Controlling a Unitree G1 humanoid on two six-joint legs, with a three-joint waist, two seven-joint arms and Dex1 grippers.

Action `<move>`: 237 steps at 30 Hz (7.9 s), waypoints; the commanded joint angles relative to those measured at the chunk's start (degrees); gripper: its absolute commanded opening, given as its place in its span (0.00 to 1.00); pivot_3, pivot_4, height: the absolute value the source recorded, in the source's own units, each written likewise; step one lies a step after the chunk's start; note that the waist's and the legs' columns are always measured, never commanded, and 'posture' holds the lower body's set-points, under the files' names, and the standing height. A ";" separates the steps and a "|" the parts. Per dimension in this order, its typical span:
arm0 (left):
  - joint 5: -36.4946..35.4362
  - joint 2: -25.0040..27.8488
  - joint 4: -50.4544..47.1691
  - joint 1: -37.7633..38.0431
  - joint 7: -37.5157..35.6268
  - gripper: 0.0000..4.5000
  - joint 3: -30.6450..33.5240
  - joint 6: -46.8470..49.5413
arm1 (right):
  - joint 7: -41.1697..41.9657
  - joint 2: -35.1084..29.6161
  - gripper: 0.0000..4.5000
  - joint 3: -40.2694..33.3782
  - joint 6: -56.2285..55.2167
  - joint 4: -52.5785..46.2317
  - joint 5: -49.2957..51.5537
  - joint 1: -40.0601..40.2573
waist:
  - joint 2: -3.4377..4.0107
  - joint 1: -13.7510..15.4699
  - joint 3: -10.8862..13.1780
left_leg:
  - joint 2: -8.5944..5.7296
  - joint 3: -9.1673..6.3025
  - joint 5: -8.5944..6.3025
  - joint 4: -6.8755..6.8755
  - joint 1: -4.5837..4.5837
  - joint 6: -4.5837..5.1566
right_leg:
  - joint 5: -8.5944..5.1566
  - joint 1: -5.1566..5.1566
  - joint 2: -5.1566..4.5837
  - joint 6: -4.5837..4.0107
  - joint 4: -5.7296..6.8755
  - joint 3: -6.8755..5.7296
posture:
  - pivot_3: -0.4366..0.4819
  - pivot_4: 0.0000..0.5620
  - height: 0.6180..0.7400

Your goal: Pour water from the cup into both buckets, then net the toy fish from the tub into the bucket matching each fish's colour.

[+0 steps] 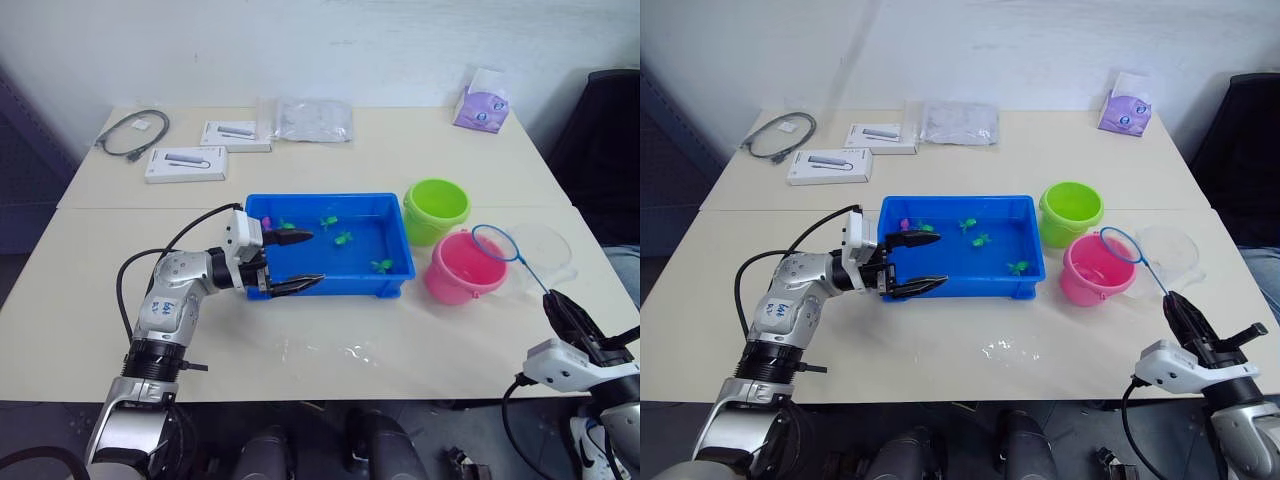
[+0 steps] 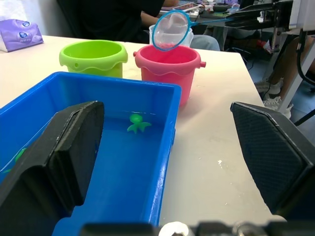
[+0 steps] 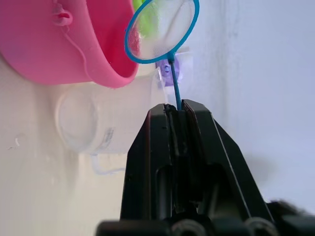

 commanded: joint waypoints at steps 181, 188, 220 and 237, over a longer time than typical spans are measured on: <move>-3.47 1.44 0.94 -3.84 -0.69 0.98 2.39 5.69 | 16.36 4.50 0.00 -1.65 23.28 -14.00 28.12 3.17 | 0.02 0.11 0.01 | -0.04 0.00 0.01 -0.25 0.00 0.04 | 0.02 -0.01 0.05 0.02 -0.15 -0.06 | 0.48 0.27 1.00; -3.75 2.35 -0.61 -2.54 -1.37 0.98 2.05 6.36 | 7.20 1.08 0.00 -1.41 7.03 -6.83 10.05 4.86 | 0.02 0.04 0.01 | -0.04 0.01 0.01 -0.22 0.01 0.03 | 0.02 -0.01 0.04 0.02 -0.13 -0.03 | 0.48 0.27 1.00; -2.86 4.02 -1.71 0.77 -1.54 0.98 2.65 3.37 | 4.16 -3.14 0.00 0.76 1.19 -4.86 -2.61 5.52 | 0.02 -0.02 0.01 | 0.01 -0.01 0.03 0.04 0.02 -0.01 | -0.01 0.01 0.03 -0.03 0.07 0.02 | 0.48 0.27 1.00; -2.88 3.67 -1.93 1.17 0.23 0.98 3.03 2.92 | 12.17 -0.11 0.00 2.94 13.61 -10.52 23.10 -2.65 | 0.02 -0.14 0.01 | 0.03 -0.03 0.03 0.10 0.06 -0.01 | -0.03 0.02 0.05 -0.06 0.15 0.03 | 0.48 0.27 1.00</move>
